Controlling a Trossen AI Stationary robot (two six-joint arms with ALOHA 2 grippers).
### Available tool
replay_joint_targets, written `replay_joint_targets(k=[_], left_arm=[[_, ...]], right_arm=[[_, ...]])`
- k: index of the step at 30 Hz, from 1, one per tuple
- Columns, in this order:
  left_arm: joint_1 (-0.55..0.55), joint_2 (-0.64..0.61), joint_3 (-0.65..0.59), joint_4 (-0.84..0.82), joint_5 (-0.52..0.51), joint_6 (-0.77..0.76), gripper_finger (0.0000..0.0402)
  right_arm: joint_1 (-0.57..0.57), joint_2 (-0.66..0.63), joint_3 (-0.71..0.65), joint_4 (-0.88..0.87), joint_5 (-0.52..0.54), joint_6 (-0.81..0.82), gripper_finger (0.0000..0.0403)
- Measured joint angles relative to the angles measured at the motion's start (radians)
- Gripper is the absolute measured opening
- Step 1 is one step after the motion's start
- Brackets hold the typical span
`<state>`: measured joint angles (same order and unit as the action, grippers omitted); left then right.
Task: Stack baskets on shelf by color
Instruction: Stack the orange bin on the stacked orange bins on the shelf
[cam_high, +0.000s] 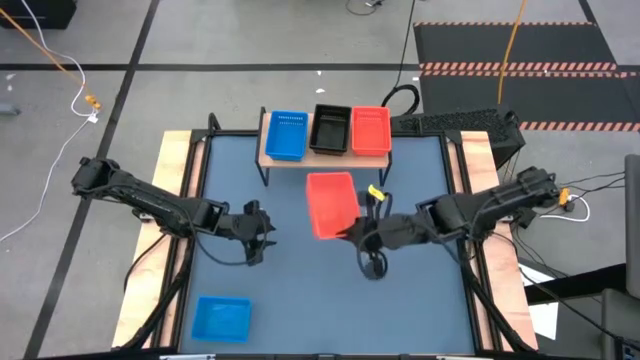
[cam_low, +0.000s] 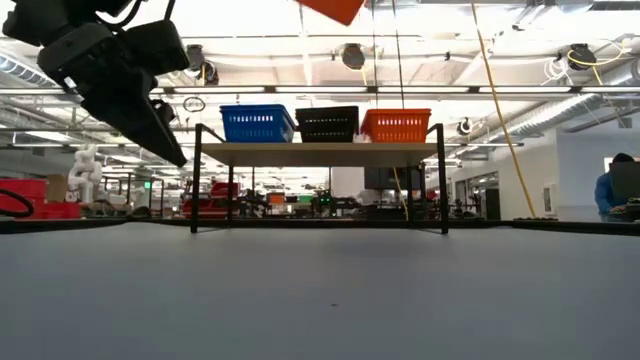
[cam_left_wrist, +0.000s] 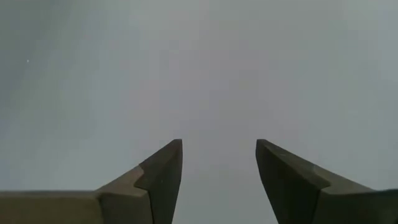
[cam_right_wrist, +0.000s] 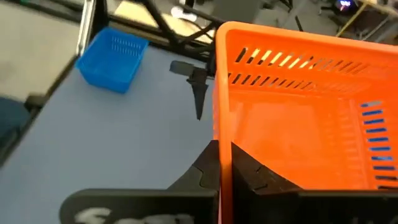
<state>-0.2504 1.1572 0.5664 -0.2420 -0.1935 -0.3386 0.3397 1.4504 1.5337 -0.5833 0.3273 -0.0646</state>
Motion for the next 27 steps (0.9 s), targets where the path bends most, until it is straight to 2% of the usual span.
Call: replay_joint_targets(k=[3,8,10,16,18,21,27], left_arm=[[0.008,0.0,0.0,0.0,0.0,-0.029,0.0197],[0.016,0.0,0.0,-0.001,-0.047,-0.106,0.0186],[0.016,0.0,0.0,-0.01,-0.062,-0.118,0.0181],[0.014,0.0,0.0,-0.011,-0.08,-0.116,0.0169],[0.014,0.0,0.0,-0.018,-0.092,-0.116,0.0165],[0.014,0.0,0.0,-0.026,-0.099,-0.123,0.0159],[0.014,0.0,0.0,-0.092,-0.166,-0.157,0.0156]], right_arm=[[0.005,0.007,0.053,-0.083,0.104,-0.065,0.0],[-0.085,-0.009,0.105,-0.272,0.461,-0.107,0.0],[-0.156,-0.014,0.106,-0.307,0.487,-0.107,0.0],[-0.407,-0.011,0.095,-0.35,0.331,-0.137,0.0],[-0.48,-0.01,0.081,-0.351,0.278,-0.188,0.0],[-0.587,-0.01,0.062,-0.353,0.139,-0.294,0.0],[-0.722,-0.01,0.02,-0.351,-0.07,-0.35,0.0]])
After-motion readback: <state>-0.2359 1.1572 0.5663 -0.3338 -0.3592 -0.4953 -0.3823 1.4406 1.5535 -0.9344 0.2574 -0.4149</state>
